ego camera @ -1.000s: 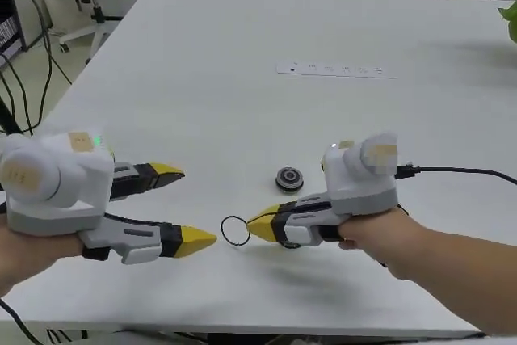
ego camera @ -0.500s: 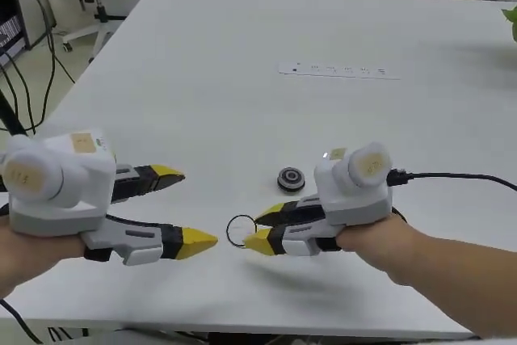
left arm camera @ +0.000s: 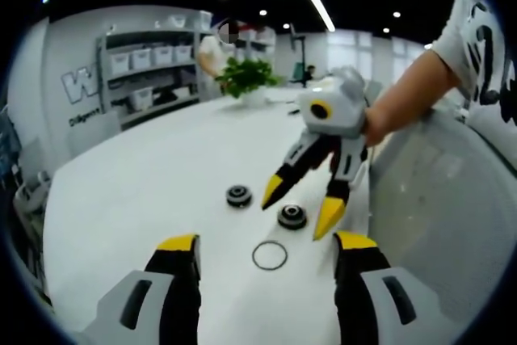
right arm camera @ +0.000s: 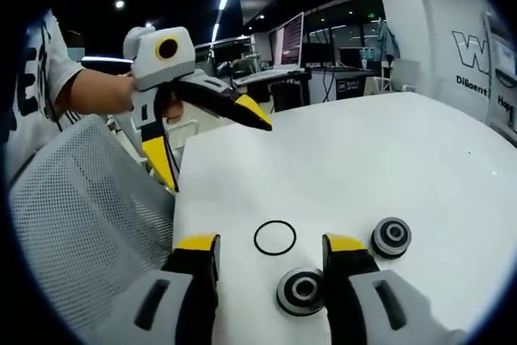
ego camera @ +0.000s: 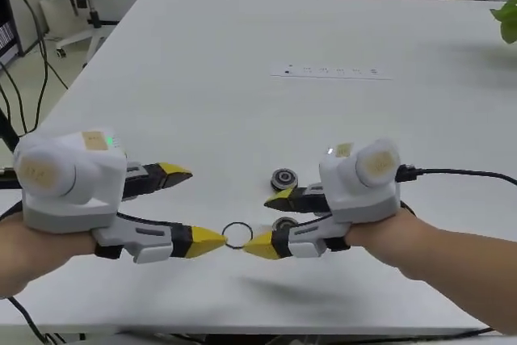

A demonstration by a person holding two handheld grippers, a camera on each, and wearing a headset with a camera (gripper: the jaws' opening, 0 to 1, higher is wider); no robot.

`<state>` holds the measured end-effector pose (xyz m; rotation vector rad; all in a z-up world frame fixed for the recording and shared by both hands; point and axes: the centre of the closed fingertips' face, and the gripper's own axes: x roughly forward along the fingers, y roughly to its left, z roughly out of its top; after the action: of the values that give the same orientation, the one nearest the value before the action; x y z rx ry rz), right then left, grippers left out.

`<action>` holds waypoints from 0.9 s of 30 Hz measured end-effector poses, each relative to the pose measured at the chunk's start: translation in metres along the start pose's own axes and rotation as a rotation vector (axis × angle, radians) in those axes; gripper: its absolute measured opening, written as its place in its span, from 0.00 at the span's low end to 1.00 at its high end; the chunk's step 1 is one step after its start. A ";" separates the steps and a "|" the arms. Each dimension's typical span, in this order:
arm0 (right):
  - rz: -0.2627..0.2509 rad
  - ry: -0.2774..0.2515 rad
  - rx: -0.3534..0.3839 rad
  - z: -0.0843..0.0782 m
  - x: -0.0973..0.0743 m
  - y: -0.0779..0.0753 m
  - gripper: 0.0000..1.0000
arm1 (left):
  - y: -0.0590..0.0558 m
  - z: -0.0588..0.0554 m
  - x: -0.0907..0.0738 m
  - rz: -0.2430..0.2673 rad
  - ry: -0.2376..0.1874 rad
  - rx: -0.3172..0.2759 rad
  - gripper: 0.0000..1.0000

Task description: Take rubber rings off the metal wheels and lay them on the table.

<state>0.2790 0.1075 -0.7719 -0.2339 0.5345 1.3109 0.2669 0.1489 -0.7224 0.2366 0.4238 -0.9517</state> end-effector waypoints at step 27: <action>-0.073 -0.025 -0.025 -0.002 -0.050 -0.025 0.52 | -0.005 0.024 0.026 -0.038 -0.012 0.047 0.69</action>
<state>0.2946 0.0577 -0.7516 -0.2544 0.4844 1.2486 0.2817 0.1180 -0.7131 0.2659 0.3965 -1.0004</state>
